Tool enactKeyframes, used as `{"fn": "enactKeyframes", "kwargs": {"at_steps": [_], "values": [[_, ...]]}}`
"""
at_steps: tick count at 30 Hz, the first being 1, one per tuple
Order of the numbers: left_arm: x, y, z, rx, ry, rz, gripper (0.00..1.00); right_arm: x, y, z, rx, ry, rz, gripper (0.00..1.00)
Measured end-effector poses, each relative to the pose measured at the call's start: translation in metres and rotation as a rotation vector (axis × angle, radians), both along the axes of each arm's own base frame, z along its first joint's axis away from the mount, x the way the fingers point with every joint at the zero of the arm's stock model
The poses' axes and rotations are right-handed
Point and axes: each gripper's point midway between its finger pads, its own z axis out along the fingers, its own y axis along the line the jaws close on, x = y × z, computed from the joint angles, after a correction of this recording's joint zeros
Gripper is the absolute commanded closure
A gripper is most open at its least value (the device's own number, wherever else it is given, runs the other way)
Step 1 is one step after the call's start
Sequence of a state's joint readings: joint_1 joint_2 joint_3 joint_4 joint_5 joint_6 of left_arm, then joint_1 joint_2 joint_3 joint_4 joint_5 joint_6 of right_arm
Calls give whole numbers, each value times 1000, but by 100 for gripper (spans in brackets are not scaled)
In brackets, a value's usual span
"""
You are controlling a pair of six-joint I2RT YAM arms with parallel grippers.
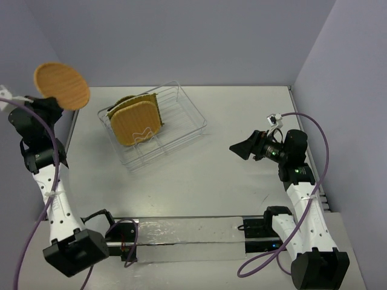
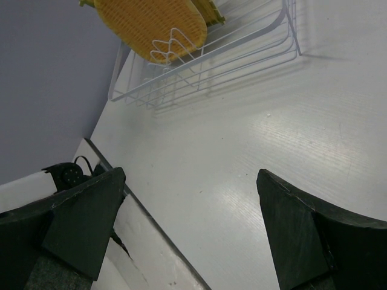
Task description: Load the plates into the dish rack
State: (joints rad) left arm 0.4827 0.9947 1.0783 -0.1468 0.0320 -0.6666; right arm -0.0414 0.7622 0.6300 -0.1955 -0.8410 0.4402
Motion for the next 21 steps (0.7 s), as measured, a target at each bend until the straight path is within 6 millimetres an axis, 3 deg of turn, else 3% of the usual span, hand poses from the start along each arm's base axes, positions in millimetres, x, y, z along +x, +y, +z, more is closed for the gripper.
{"fn": "enactKeyframes", "kwargs": {"at_steps": [3,6,9,12,15,18,21], "values": [[13,-58,49,152,-90,-222,100,0,0,1,-3,-7,1,4],[13,-110,88,290,-178,-417,100,0,0,1,-4,-9,2,4],[7,-157,119,418,-249,-574,100,0,0,1,-7,-12,2,4],[6,-200,134,547,-296,-714,100,0,0,0,-8,-13,3,4],[4,-252,129,703,-339,-899,100,0,0,0,-8,-10,3,4],[7,-301,99,841,-323,-1082,100,0,0,0,-10,-11,4,4],[13,-332,58,947,-253,-1232,100,0,0,-1,-13,-12,3,4]]}}
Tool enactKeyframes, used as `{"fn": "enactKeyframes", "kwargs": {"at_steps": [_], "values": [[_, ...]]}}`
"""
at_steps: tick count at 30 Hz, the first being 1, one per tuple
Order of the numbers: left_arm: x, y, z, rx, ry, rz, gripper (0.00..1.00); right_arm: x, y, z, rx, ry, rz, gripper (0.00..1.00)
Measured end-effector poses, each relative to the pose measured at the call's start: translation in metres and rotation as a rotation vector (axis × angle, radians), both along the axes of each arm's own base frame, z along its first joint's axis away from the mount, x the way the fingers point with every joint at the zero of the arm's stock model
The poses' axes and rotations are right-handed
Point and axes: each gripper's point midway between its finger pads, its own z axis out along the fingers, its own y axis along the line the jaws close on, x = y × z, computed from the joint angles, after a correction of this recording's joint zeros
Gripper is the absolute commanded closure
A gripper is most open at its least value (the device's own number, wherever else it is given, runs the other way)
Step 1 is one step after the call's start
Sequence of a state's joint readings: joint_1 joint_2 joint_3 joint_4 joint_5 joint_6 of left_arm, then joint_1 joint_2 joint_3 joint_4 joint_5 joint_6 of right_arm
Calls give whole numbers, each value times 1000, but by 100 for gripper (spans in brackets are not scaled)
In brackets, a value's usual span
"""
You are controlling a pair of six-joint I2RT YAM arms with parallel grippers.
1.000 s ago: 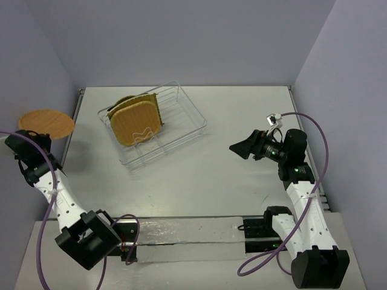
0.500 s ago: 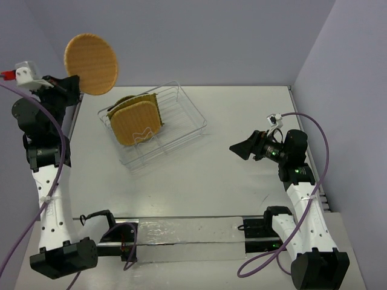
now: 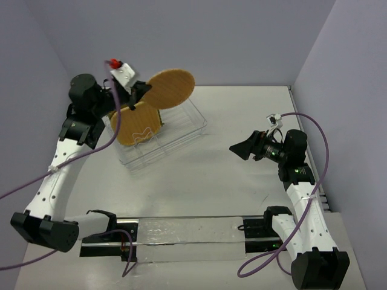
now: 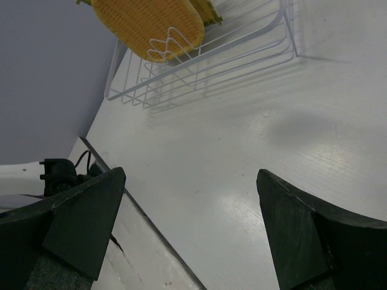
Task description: Load the plates into the dish rack
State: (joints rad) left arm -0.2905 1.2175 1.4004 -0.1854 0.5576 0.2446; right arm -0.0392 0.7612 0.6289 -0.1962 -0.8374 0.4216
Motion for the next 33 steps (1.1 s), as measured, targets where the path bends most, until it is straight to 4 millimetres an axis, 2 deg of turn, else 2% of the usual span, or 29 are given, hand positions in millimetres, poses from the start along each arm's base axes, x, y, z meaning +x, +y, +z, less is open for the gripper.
{"fn": "enactKeyframes", "kwargs": {"at_steps": [4,9,16,21,28,33], "values": [[17,-11,-46,154,79,-23,100,1,-1,-1,-7,-4,-8,4],[34,0,-84,287,152,57,100,3,-4,-5,-25,1,-23,3],[45,30,-109,389,182,219,100,6,-6,-17,-42,41,-30,3],[37,46,-129,437,242,275,100,7,-7,-21,-50,52,-32,3],[35,72,-145,484,308,422,100,9,-7,-24,-53,64,-30,3],[26,84,-168,514,356,471,100,9,-7,-26,-56,69,-29,3]]}}
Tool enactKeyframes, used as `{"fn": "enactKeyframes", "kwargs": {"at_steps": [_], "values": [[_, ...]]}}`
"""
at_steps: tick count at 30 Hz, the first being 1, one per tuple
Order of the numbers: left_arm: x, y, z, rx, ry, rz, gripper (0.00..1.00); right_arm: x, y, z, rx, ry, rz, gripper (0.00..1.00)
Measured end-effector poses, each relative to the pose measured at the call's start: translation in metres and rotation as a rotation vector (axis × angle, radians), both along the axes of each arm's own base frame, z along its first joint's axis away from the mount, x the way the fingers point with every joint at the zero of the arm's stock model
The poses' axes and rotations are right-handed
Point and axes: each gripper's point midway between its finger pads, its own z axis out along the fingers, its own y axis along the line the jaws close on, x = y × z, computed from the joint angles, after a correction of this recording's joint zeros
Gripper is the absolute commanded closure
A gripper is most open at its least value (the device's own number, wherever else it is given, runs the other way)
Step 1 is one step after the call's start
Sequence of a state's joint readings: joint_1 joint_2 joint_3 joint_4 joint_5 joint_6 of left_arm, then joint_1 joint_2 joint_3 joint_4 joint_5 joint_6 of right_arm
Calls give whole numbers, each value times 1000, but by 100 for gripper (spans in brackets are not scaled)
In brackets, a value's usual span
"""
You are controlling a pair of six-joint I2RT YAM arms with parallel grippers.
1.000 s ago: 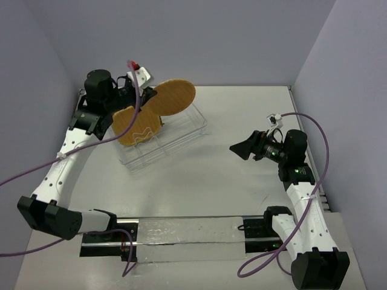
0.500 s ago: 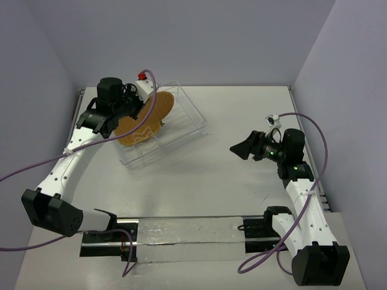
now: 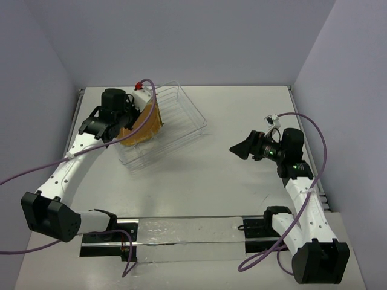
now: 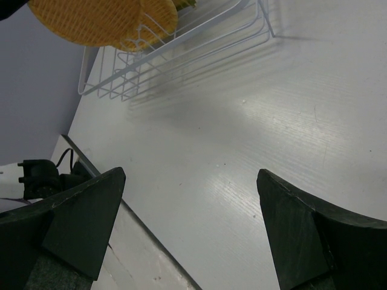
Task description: Load the plates into the dish rack
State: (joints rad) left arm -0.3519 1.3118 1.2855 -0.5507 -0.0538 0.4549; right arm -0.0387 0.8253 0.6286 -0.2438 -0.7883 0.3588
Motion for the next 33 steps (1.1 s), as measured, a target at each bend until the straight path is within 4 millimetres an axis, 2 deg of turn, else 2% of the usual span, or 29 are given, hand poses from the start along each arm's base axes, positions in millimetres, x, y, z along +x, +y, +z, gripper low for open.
{"fn": "enactKeyframes", "kwargs": {"at_steps": [4,21,26,33], "values": [[-9,4,-14,33,24,-16,100,-1,0,-1,-1,4,1,3],[-8,-9,-10,238,-49,-257,100,0,-1,-8,-11,26,7,4],[-9,2,-20,341,-14,-270,100,0,-1,-9,-12,29,7,4],[-17,4,-26,404,24,-342,100,0,-1,-11,-16,36,4,4]]}}
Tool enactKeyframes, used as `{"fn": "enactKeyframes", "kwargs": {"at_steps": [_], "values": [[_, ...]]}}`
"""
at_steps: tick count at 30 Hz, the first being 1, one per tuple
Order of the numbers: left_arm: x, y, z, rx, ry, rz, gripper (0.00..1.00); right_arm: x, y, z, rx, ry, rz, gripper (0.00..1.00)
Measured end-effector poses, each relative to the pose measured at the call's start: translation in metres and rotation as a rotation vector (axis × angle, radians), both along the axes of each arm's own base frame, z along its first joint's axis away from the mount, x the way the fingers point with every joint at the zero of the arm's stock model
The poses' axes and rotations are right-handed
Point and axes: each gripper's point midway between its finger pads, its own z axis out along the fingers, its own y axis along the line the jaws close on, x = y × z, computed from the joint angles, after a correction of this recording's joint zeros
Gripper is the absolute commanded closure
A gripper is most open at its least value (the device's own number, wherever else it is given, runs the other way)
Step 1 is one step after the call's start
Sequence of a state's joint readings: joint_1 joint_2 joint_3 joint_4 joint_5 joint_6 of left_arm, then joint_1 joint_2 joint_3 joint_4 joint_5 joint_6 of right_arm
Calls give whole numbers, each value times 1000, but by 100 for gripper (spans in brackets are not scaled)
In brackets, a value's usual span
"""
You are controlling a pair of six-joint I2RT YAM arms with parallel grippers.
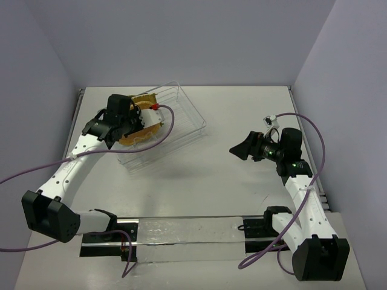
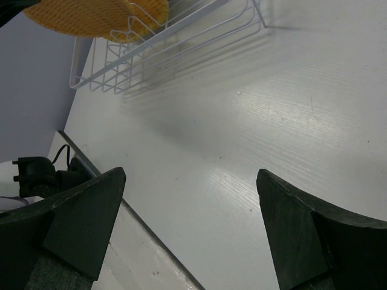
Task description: Load the plates into the dish rack
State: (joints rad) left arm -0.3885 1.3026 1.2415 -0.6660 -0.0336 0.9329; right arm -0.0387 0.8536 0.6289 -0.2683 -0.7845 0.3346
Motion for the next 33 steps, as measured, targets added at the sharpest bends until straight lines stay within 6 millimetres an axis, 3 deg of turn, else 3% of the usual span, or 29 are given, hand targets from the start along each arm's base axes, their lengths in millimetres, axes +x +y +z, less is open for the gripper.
{"fn": "enactKeyframes", "kwargs": {"at_steps": [11,18,20,23,25,28,32,33], "values": [[0,-14,-9,-1,49,-88,100,1,-2,-3,-11,4,-6,4],[15,-19,-50,48,176,-72,96,2,-3,-4,-17,7,-14,4],[16,-18,-56,58,190,-63,87,2,-3,-5,-18,9,-16,4],[16,-18,-55,58,191,-61,58,3,-4,-5,-21,10,-20,4],[15,-18,-55,57,199,-58,45,3,-4,-6,-23,11,-21,4],[13,-18,-52,52,205,-51,37,3,-4,-6,-25,12,-23,4],[20,-22,-28,20,166,-33,4,3,-5,-7,-28,15,-29,3],[23,-24,-17,2,145,-30,1,3,-5,-7,-29,14,-32,2]]}}
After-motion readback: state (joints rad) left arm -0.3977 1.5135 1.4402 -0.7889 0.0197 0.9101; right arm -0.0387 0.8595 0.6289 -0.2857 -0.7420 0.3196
